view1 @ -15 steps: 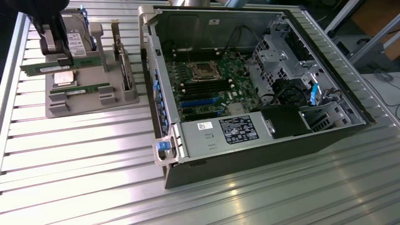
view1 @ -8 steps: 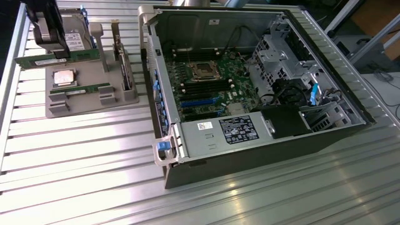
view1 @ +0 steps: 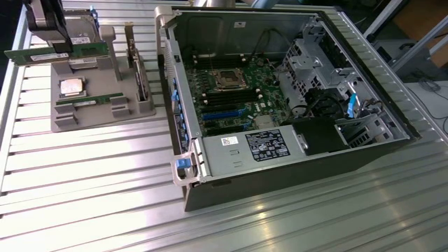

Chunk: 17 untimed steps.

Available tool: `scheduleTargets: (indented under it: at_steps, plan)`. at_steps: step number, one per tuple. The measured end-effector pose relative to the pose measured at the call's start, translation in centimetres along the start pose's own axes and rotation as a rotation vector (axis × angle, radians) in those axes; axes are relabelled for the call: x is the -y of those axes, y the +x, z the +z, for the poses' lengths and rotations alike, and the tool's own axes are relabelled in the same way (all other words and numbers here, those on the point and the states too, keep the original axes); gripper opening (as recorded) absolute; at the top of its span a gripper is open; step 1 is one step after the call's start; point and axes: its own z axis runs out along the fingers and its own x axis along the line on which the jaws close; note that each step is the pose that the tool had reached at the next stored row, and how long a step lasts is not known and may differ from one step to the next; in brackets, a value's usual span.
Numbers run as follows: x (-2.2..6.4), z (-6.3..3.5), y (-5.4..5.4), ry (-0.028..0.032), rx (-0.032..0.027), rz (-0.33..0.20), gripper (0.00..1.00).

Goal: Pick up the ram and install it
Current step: 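Pick up the ram and move it above insertion slot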

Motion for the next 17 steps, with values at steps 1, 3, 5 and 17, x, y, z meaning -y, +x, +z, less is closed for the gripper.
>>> scheduleTargets:
  at_steps: [1, 3, 5, 17]
  plan:
    - [-0.01, -0.23, 0.0, 0.0000, 0.0000, 0.000, 0.13]
    - [-0.03, -0.70, 0.0, 0.0001, 0.0002, 0.000, 0.13]
    - [-0.04, -0.88, 0.0, 0.0002, 0.0004, 0.000, 0.13]
    - [1.27, -0.95, 0.1, 0.0001, 0.0001, 0.000, 0.13]
